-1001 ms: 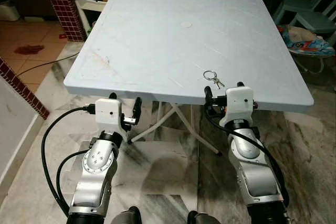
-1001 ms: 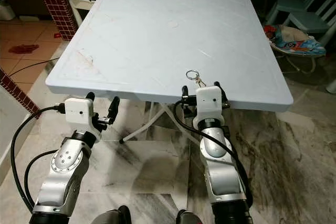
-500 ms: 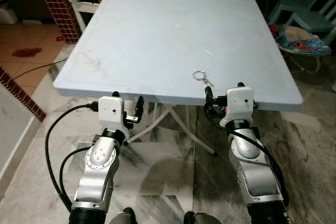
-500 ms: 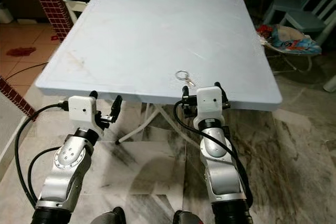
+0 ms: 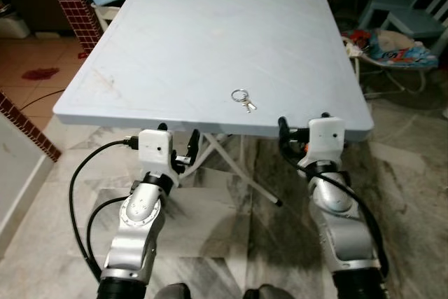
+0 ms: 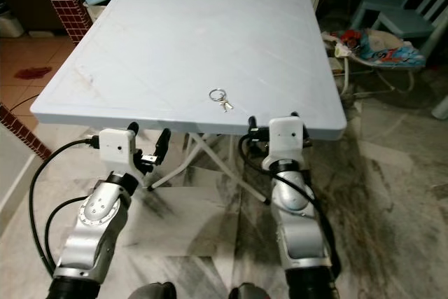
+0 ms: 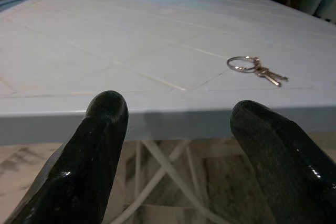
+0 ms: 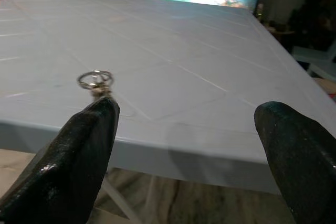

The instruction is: Hang keys on a hook

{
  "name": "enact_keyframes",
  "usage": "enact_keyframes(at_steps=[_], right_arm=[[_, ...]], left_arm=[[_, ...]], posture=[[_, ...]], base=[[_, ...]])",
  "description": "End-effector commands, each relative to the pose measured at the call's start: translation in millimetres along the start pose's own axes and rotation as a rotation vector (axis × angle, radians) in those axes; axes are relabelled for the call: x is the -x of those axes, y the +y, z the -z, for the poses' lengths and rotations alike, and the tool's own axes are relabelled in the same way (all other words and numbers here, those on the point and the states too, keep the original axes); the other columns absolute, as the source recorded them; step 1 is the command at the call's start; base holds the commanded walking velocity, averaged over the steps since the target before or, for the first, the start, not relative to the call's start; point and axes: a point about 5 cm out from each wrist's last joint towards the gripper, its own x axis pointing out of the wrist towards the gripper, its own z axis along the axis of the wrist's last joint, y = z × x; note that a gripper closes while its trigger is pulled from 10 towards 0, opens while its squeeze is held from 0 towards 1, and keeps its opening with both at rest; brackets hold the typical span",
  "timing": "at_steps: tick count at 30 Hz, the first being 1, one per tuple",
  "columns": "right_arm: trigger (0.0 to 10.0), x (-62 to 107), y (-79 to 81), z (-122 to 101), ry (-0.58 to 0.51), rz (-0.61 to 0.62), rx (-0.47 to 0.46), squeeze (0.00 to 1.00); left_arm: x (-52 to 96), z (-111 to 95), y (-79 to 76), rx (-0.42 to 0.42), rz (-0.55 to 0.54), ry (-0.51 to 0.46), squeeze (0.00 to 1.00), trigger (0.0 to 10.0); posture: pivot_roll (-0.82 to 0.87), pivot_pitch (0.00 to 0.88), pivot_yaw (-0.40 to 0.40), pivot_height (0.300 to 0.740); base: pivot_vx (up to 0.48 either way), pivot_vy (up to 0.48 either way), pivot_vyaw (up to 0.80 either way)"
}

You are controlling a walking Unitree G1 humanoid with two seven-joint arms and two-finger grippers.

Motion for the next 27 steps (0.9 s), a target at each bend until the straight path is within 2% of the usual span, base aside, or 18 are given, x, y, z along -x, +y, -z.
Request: enact_keyframes(at_steps=[1,10,15,18,22,24,26,27], right_arm=[[10.0,-3.0,2.6,-3.6,-0.012,-0.016,-0.011,0.0],[10.0,-7.8,8.2,-8.2,-0.039,-0.08,-0.01,0.0],[10.0,-18.4,14.6,-13.9,-0.055,-0.123,-0.004,0.0],[10.0,-24.3,12.9,-16.7,-0.062,-0.1,0.025,0.0],[10.0,-29.9,11.4,-19.0,-0.07,-0.089,-0.004,0.0],[10.0,-32.5,11.0,-16.2,-0.056,-0.07,0.02,0.0],[10.0,-36.9,10.8,-13.8,-0.044,-0.067,-0.014,0.0],[10.0,-38.3,12.2,-12.8,-0.034,-0.085,-0.058,0.0]], left_arm=[[1.5,-1.5,6.5,-0.009,-0.014,-0.009,0.0,10.0],[1.6,-4.8,10.1,-0.031,-0.012,-0.021,0.0,10.0],[0.6,-7.6,10.0,-0.044,0.002,-0.032,0.0,10.0],[1.0,-8.5,10.5,-0.045,0.005,-0.035,0.0,10.0],[2.2,-8.9,11.7,-0.049,0.006,-0.034,0.0,10.0],[3.2,-9.2,12.3,-0.052,0.007,-0.033,0.0,10.0],[5.0,-9.1,13.3,-0.056,0.004,-0.029,0.0,10.0],[5.8,-9.2,13.6,-0.058,0.003,-0.028,0.0,10.0]], posture=[[-0.05,0.163,0.031,0.74],[-0.04,0.165,0.046,0.74],[-0.03,0.169,0.052,0.74],[-0.03,0.172,0.055,0.74],[-0.02,0.179,0.056,0.74],[-0.01,0.183,0.057,0.74],[0.0,0.191,0.061,0.74],[0.0,0.194,0.061,0.74]], base=[[0.0,0.0,0.0],[0.0,0.0,0.0],[0.0,0.0,0.0],[0.0,0.0,0.0],[0.0,0.0,0.0],[0.0,0.0,0.0],[0.0,0.0,0.0],[0.0,0.0,0.0]])
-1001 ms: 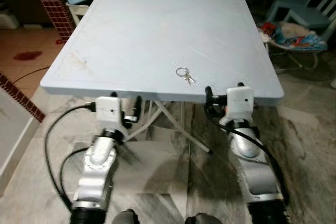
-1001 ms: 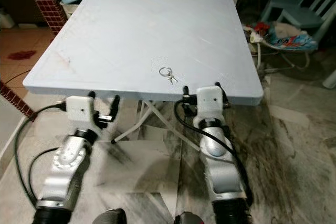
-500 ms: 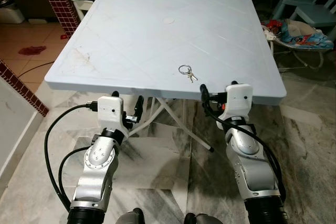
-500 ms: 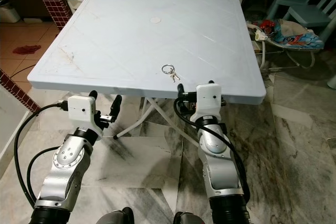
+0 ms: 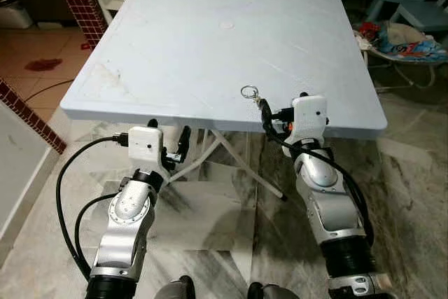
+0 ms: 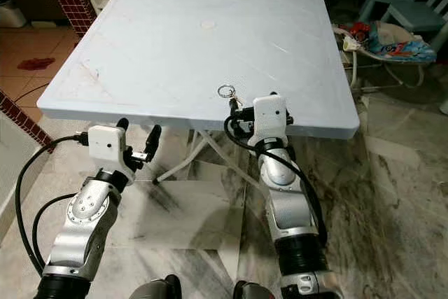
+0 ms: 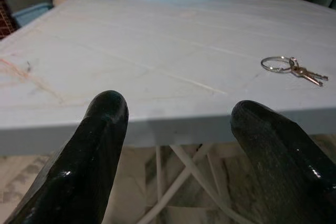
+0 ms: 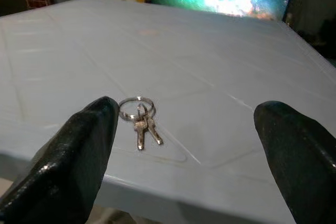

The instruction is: Hang keys on a hook

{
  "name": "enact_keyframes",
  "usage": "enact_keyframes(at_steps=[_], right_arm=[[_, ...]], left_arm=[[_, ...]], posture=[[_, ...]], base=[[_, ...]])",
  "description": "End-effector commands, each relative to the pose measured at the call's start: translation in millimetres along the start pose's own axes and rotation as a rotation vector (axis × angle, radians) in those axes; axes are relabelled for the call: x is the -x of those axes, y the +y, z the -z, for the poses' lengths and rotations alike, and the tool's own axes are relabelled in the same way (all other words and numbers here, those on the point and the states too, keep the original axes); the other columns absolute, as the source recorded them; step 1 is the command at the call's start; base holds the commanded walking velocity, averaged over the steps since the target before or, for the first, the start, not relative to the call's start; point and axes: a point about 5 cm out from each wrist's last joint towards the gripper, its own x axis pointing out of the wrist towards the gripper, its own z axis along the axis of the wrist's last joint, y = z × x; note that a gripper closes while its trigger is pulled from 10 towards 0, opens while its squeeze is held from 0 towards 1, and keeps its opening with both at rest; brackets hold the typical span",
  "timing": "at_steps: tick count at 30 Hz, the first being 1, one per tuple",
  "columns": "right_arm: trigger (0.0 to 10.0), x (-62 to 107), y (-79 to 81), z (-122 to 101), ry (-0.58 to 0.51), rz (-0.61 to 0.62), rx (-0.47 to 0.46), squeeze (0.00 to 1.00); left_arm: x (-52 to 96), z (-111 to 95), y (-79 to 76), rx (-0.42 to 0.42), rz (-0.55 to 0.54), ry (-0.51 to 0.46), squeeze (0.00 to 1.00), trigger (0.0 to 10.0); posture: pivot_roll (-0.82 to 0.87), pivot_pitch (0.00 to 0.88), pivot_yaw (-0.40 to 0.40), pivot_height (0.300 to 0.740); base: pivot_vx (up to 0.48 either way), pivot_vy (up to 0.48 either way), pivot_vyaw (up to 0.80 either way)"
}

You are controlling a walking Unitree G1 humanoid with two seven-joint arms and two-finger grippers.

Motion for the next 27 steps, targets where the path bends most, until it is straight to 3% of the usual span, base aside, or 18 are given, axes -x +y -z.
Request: enact_keyframes(at_steps=[1,5,9,11,13,20,27], right_arm=[[10.0,-4.6,1.2,0.5,0.006,-0.012,-0.07,0.0],[10.0,-8.5,3.0,-1.1,0.005,-0.022,-0.084,0.0],[10.0,-6.6,5.9,0.2,0.014,-0.022,-0.014,0.0],[10.0,-2.8,11.3,3.2,0.017,-0.084,0.036,0.0],[10.0,-0.5,12.2,3.5,0.0,-0.088,0.023,0.0],[10.0,18.5,1.0,-4.7,-0.086,0.011,0.071,0.0],[10.0,39.4,-2.7,-2.1,-0.083,0.038,0.08,0.0]], left_arm=[[4.4,0.0,1.5,-0.01,0.003,0.009,0.0,10.0],[9.5,-0.8,2.3,-0.013,0.006,0.01,0.0,10.0],[10.8,-0.8,3.3,-0.016,0.005,0.013,0.0,10.0],[10.9,-0.6,3.9,-0.016,0.003,0.014,0.0,10.0],[10.2,-1.1,4.1,-0.015,0.0,0.011,0.0,10.0],[9.4,-3.9,2.4,-0.006,0.011,-0.001,0.0,10.0],[11.1,-4.4,6.7,-0.004,0.013,-0.006,0.0,10.0]], posture=[[0.01,0.198,0.064,0.74],[0.03,0.208,0.067,0.74],[0.03,0.207,0.067,0.74],[0.03,0.203,0.065,0.74],[0.03,0.201,0.064,0.74],[0.01,0.193,0.055,0.74],[-0.02,0.195,0.047,0.74]], base=[[0.0,0.0,0.0],[0.0,0.0,0.0],[0.0,0.0,0.0],[0.0,0.0,0.0],[0.0,0.0,0.0],[0.071,0.0,0.0],[0.283,0.0,0.0]])
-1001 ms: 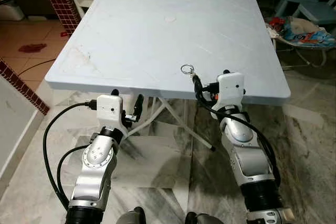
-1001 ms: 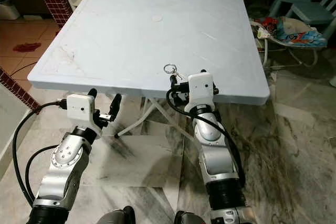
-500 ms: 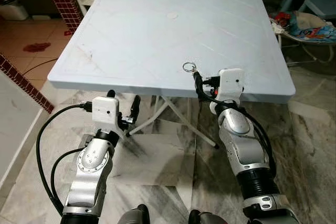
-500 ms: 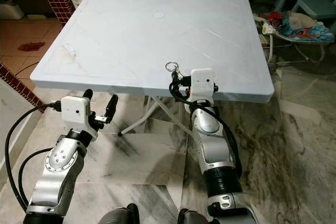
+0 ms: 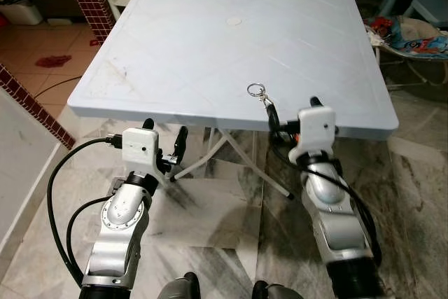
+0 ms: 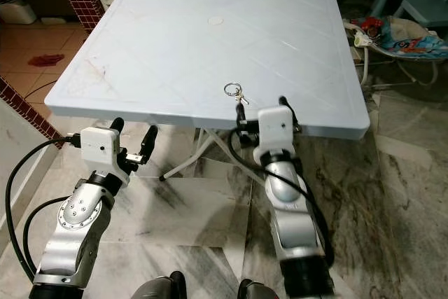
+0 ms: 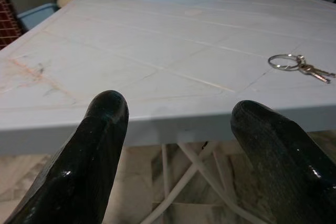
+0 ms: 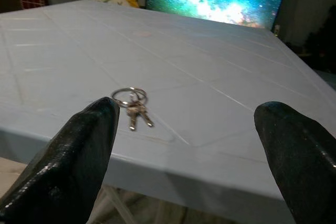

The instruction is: Hang keys on a hook

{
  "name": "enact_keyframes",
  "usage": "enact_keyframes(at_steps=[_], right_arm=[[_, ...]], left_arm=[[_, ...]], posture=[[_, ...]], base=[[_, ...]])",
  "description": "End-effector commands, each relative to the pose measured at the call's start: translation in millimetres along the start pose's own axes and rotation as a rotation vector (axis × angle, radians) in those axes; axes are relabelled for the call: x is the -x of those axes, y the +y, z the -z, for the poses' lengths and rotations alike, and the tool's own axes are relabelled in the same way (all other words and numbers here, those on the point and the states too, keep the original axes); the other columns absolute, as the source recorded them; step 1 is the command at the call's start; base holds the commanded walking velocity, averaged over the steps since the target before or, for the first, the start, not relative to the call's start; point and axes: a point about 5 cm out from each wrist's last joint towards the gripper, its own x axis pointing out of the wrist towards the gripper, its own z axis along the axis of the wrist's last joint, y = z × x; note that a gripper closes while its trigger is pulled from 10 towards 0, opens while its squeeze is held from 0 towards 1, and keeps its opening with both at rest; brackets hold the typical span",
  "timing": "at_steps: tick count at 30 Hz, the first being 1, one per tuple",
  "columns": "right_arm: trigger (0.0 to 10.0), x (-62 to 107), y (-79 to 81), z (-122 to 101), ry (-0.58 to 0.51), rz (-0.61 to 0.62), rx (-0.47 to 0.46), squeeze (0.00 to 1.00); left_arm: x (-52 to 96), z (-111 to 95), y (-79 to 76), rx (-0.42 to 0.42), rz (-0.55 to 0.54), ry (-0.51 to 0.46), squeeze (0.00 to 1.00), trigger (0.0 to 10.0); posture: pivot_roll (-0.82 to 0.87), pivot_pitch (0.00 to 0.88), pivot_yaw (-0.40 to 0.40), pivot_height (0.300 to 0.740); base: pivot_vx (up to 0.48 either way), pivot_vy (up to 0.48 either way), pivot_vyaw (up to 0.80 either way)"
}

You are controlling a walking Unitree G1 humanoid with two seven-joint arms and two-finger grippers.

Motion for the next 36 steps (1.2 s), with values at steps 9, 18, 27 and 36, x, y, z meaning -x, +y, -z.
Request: enact_keyframes(at_steps=[9,18,27,36], right_arm=[[10.0,9.0,6.0,-9.5,-0.011,-0.014,0.004,0.0],[10.0,8.3,9.2,-11.2,-0.005,-0.039,0.008,0.0],[10.0,15.2,23.8,-6.8,0.026,-0.125,-0.036,0.0],[10.0,21.0,44.5,-7.4,0.036,-0.255,-0.116,0.0]], left_arm=[[12.1,1.6,1.5,0.014,0.013,0.005,0.0,10.0],[13.2,2.3,0.4,0.016,0.01,0.01,0.0,10.0],[17.3,4.4,0.3,0.02,0.006,0.021,0.0,10.0],[18.5,3.3,2.2,0.006,0.005,0.025,0.0,10.0]], posture=[[-0.03,0.196,0.048,0.74],[-0.02,0.197,0.041,0.74],[-0.02,0.196,0.046,0.74],[-0.01,0.199,0.054,0.74]], base=[[0.37,0.0,0.0],[0.392,0.0,0.0],[0.071,0.0,0.0],[0.0,0.0,0.0]])
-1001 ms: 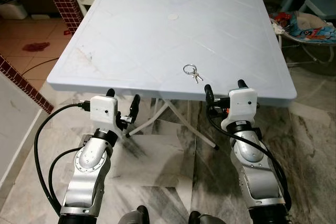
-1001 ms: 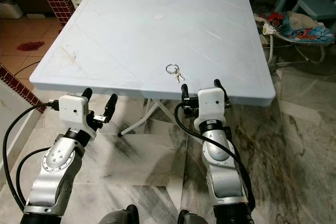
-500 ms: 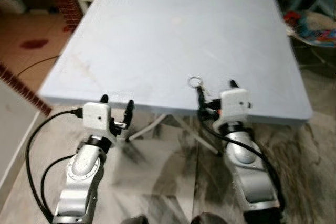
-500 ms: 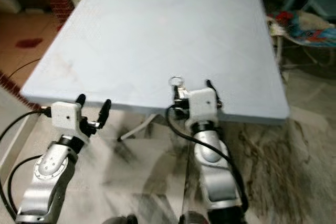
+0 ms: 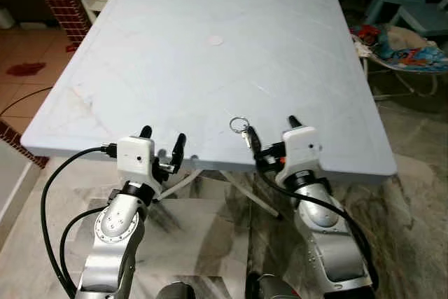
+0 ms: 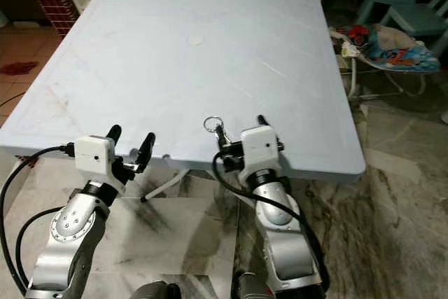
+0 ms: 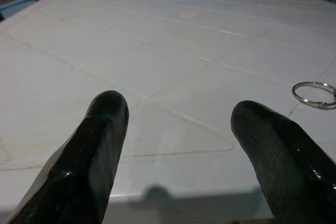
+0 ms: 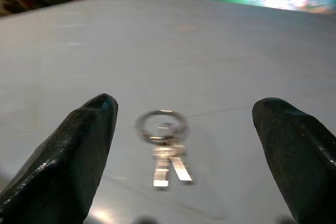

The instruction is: Hang keys on a hook

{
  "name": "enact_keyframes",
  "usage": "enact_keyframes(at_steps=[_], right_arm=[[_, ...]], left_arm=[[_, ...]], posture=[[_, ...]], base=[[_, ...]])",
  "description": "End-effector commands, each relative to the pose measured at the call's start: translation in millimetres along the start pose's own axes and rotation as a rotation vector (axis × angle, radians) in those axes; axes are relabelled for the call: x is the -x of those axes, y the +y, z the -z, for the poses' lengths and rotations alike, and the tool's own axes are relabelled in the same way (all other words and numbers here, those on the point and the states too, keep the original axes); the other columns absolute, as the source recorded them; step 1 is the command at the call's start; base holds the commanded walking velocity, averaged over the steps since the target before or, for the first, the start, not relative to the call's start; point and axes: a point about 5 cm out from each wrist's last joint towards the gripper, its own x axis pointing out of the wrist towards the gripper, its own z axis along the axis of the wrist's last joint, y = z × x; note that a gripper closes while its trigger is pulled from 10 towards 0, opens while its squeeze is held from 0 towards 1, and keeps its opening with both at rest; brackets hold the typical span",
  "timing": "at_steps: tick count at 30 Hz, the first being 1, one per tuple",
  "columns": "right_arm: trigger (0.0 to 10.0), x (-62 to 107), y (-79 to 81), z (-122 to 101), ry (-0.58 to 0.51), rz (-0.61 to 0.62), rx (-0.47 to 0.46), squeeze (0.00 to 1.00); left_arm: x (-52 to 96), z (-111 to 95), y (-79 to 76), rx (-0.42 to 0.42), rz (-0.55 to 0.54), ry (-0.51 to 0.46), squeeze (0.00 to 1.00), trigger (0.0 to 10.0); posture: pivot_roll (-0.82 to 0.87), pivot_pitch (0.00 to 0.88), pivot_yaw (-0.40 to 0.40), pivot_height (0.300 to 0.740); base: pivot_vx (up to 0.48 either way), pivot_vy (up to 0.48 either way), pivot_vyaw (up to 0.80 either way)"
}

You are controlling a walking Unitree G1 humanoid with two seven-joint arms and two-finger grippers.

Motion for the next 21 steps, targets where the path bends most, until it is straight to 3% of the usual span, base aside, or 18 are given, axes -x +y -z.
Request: enact_keyframes(at_steps=[1,5,8,17,18,21], right_arm=[[10.0,2.0,9.3,-1.9,-0.003,-0.054,-0.032,0.0],[10.0,1.0,11.0,0.7,0.008,-0.038,-0.031,0.0],[10.0,-2.9,3.8,7.6,0.042,0.018,-0.024,0.0],[9.9,-19.6,1.0,12.9,0.072,0.022,-0.063,0.0],[2.7,-21.4,1.7,12.6,0.071,0.019,-0.062,0.0],[2.8,-25.4,4.6,12.3,0.074,-0.004,-0.055,0.0]], left_arm=[[2.5,-1.0,2.0,-0.014,-0.002,0.009,0.0,10.0],[3.1,-2.2,4.3,-0.022,-0.004,0.009,0.0,10.0],[4.6,-2.2,7.3,-0.032,-0.005,0.014,0.0,10.0],[9.6,-1.7,8.6,-0.045,0.008,0.032,0.0,10.0],[9.8,-1.7,8.8,-0.045,0.008,0.033,0.0,10.0],[9.9,-2.1,8.9,-0.044,0.007,0.033,0.0,10.0]], posture=[[0.0,0.201,0.056,0.74],[0.01,0.203,0.059,0.74],[0.02,0.206,0.063,0.74],[0.04,0.218,0.075,0.74],[0.04,0.221,0.076,0.74],[0.04,0.222,0.074,0.74]], base=[[0.0,0.0,0.0],[0.0,0.0,0.0],[0.0,0.0,0.0],[0.0,0.0,0.0],[0.0,0.0,0.0],[0.0,0.0,0.0]])
